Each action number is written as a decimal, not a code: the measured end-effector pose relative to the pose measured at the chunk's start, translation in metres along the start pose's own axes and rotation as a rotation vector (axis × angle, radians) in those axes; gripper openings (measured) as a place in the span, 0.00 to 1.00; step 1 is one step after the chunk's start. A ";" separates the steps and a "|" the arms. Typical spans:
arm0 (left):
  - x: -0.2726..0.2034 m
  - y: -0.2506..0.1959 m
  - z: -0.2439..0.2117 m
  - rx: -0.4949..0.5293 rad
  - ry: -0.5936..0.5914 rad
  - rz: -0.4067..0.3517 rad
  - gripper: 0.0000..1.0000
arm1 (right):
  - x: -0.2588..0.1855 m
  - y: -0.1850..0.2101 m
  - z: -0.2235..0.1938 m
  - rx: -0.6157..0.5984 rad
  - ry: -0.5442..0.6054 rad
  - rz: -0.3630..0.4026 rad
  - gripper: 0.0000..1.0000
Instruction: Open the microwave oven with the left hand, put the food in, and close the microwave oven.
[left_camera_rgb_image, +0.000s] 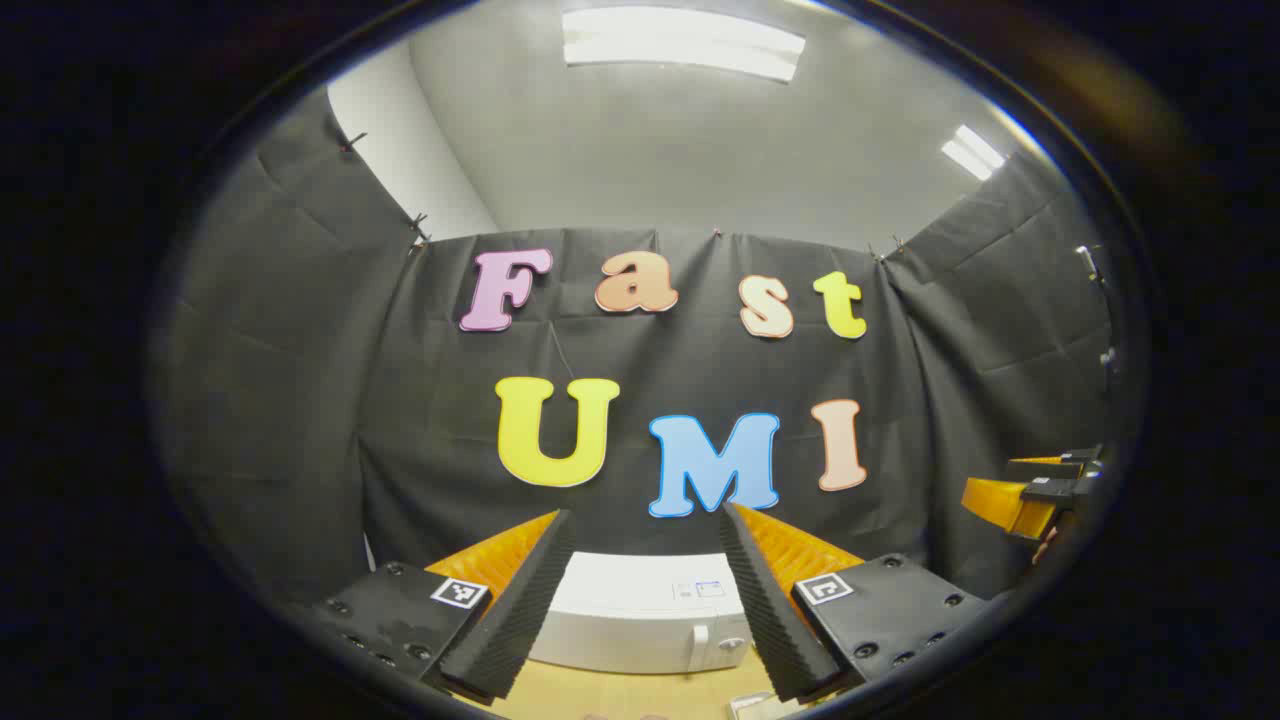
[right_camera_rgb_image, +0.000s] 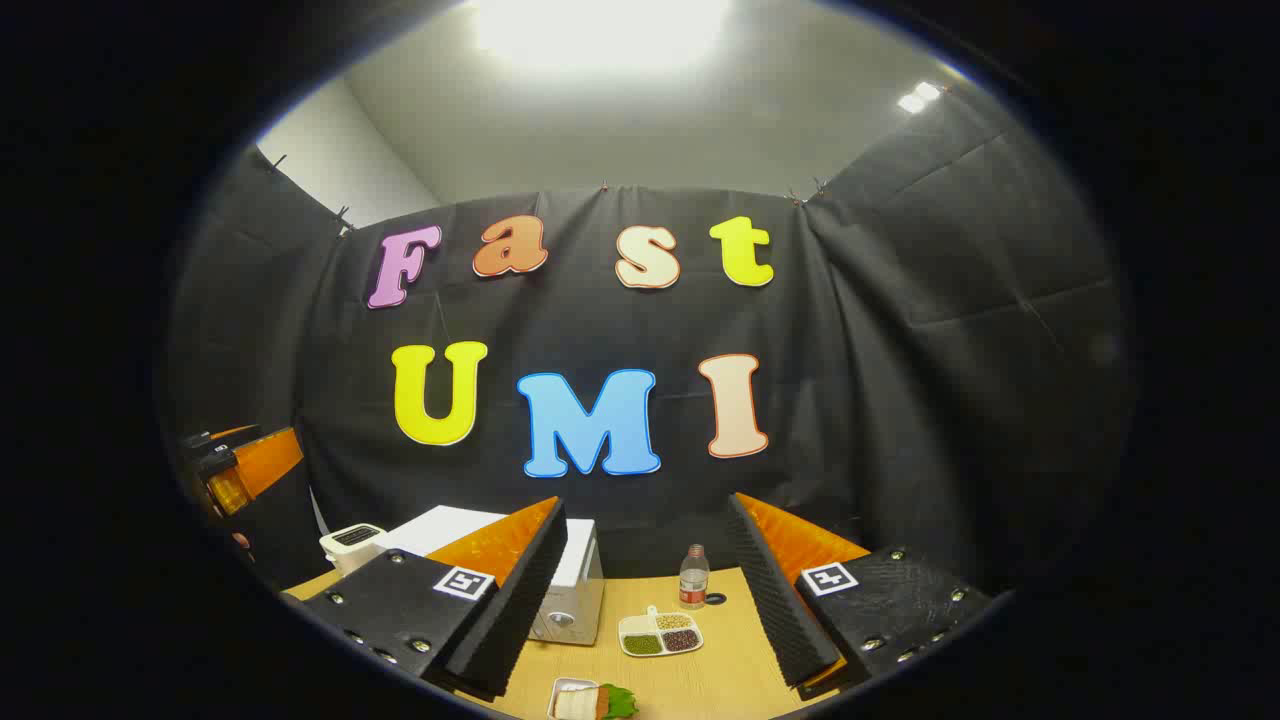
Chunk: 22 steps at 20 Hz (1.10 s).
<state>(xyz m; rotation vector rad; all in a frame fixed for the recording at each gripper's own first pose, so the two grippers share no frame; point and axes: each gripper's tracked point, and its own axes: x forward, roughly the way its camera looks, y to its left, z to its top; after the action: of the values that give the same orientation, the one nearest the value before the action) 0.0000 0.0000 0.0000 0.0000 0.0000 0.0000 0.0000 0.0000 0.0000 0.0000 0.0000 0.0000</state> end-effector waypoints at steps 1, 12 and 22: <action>-0.001 0.001 0.002 0.003 -0.003 -0.004 0.96 | -0.001 0.000 0.000 0.001 0.000 -0.004 0.96; -0.021 0.017 -0.007 0.014 0.004 -0.010 0.96 | -0.015 0.003 -0.004 0.000 0.001 -0.032 0.96; 0.006 -0.011 -0.062 0.005 0.061 -0.042 0.96 | 0.000 -0.013 -0.026 0.003 0.025 -0.033 0.96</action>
<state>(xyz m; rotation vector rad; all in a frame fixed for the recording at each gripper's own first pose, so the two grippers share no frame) 0.0055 -0.0105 -0.0616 0.0052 0.0614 -0.0423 -0.0001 -0.0129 -0.0257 0.0026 0.0247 -0.0325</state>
